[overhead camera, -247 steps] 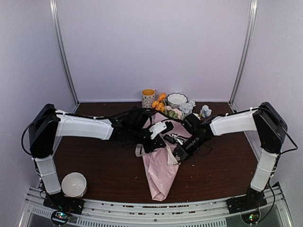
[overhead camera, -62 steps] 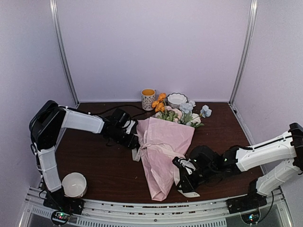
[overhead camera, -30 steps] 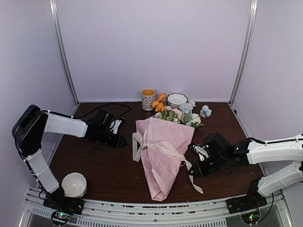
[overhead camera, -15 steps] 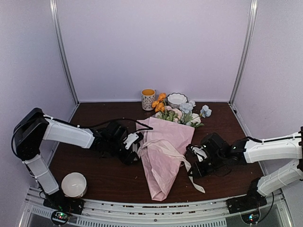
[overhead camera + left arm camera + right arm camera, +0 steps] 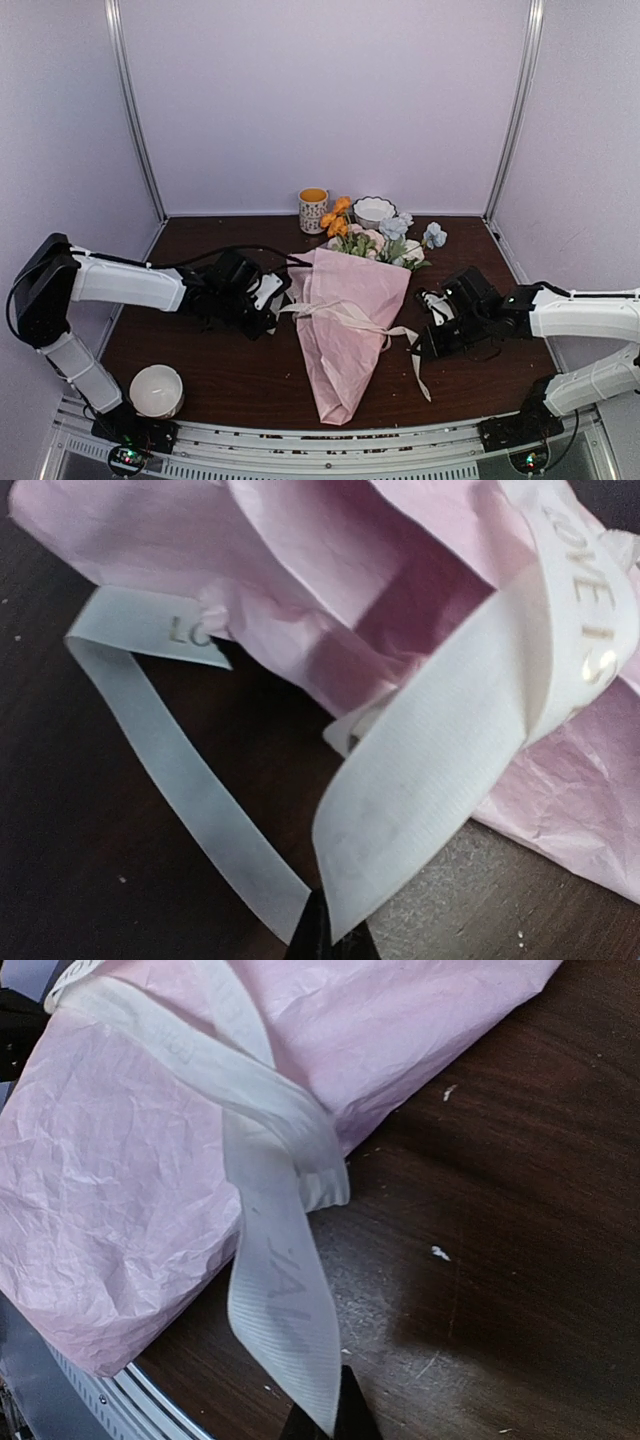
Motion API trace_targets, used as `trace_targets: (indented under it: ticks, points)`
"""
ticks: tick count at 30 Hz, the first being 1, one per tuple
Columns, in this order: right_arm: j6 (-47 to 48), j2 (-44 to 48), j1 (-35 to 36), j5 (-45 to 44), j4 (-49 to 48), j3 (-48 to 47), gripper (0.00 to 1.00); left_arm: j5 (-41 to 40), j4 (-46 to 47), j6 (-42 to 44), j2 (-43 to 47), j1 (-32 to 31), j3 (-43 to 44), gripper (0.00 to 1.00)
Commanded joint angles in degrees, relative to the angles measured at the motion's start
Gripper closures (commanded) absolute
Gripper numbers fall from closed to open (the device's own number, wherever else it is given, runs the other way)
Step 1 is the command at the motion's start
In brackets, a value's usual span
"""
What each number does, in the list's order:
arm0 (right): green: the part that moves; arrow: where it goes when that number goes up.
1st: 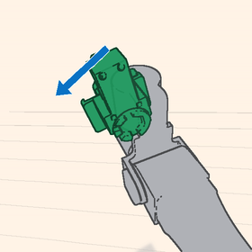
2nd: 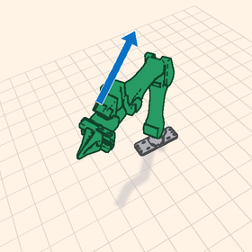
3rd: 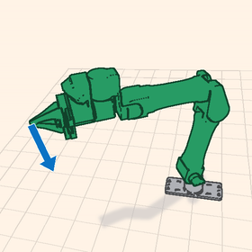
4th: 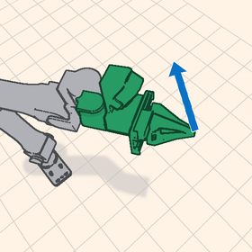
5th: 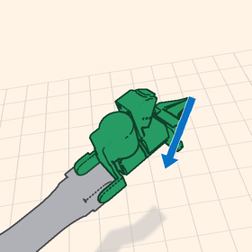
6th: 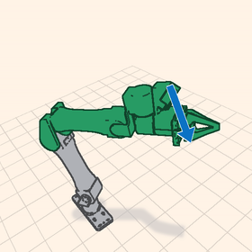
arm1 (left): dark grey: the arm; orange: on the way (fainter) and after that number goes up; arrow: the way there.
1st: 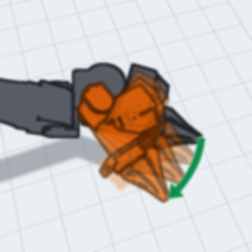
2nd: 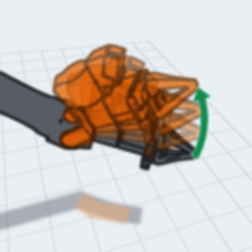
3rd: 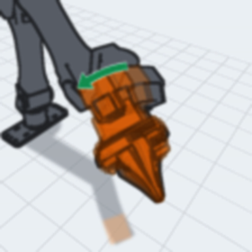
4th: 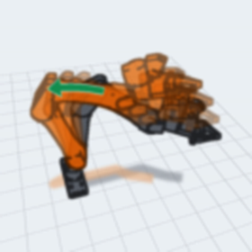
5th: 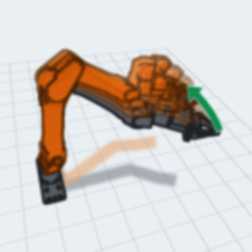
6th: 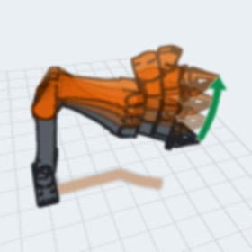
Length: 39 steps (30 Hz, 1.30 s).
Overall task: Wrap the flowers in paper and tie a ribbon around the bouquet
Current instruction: Tie the ribbon around the folded bouquet.
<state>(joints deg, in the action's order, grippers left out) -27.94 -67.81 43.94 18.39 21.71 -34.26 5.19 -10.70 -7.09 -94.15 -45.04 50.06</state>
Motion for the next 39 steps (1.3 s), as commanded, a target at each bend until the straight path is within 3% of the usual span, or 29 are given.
trace_targets:
  ticks: [1,10,16,25,30,39]
  points:
    - [1.61,2.08,-3.21,-2.53,3.13,-0.06,1.00,-4.70,-1.02,-3.32,6.65,2.47,-1.90,1.00]
    - [2.57,5.39,-8.05,-3.29,5.52,0.54,1.00,-9.72,-4.75,-5.22,9.08,7.54,-1.04,1.00]
    - [3.32,5.24,-8.15,-2.22,5.93,-0.02,1.00,-5.02,-3.28,-3.67,11.10,7.58,-0.44,1.00]
    - [4.47,8.22,-14.19,-4.33,9.98,-1.92,1.00,-8.99,-4.24,-0.13,17.98,7.59,0.25,1.00]
    - [4.30,9.16,-18.31,-2.76,10.06,-1.20,1.00,-0.62,-4.86,2.78,20.09,7.59,1.12,1.00]
    - [6.08,8.46,-18.54,1.04,9.95,-2.40,1.00,-0.17,-7.54,1.67,16.87,7.36,0.06,1.00]
